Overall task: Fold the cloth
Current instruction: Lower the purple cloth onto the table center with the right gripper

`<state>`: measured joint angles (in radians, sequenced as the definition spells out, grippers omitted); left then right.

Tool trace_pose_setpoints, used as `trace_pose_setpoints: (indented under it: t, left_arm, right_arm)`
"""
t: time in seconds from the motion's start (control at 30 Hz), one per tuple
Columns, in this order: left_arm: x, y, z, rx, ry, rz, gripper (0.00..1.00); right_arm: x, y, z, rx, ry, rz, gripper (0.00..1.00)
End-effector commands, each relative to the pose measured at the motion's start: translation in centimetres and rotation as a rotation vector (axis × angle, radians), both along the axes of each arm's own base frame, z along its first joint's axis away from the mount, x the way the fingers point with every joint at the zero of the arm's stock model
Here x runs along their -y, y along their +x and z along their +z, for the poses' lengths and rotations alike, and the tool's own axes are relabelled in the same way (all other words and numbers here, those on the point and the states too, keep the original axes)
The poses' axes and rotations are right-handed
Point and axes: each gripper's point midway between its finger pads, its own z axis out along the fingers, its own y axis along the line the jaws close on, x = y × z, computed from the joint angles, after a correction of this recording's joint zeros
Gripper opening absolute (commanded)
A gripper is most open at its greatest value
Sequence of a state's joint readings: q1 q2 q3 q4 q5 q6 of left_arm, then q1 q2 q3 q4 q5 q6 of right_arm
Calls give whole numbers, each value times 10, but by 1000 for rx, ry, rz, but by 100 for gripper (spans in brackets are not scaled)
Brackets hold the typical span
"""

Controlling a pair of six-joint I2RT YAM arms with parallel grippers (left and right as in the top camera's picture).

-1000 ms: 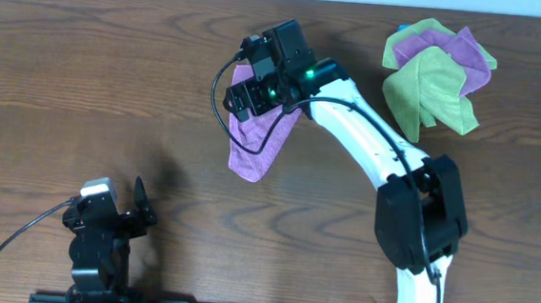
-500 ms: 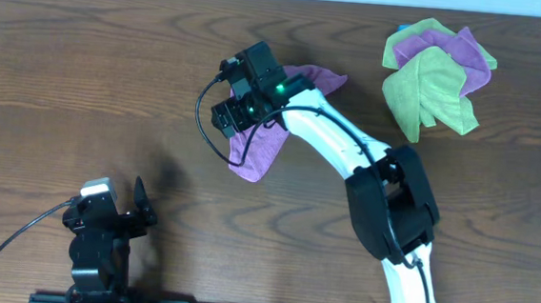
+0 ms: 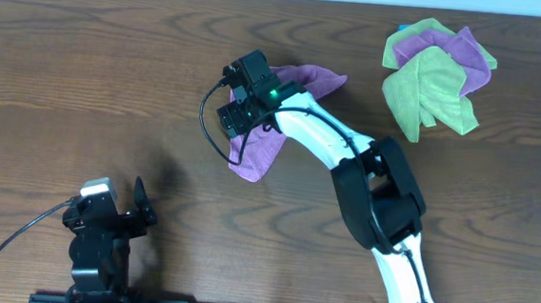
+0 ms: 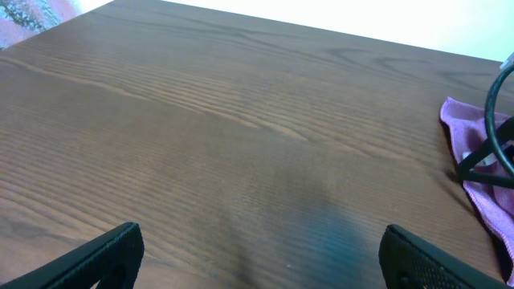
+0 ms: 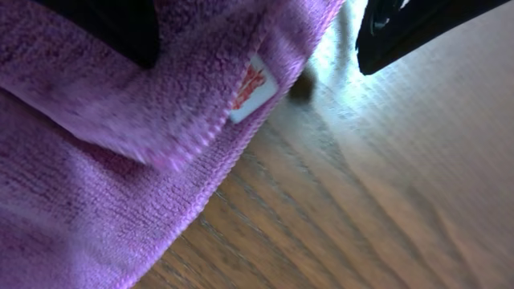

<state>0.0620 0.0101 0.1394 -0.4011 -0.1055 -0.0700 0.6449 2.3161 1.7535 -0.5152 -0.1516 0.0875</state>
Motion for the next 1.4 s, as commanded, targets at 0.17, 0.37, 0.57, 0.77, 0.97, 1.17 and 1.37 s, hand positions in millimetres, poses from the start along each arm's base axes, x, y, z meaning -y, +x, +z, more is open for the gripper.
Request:
trace_pose_setpoints:
  t: [0.17,0.37,0.57,0.77,0.97,1.17,1.37]
  left_arm:
    - [-2,-1,-9,-23,15,7,95]
    - [-2,-1,-9,-23,15,7,95]
    - [-2,-1,-9,-24,15,7,95]
    - [-2,-1,-9,-23,15,7,95]
    - [-2,-1,-9,-24,15,7,95]
    - [-2,-1,-9,-23,15,7,95]
    - [-2,-1,-9,-24,15,7,95]
  right_arm:
    - [4,12,5,49,-28,-41,59]
    - [5,16,14,73,-27,-49,58]
    - [8,17,13,81,-45,-58,36]
    - [10,17,19,86,-51,-60,1]
    - [33,19,70,166,-111,-118,1]
    - [64,-8,85,100,-219,-135,1]
    - [89,-36,72,-37,-307,-208,1]
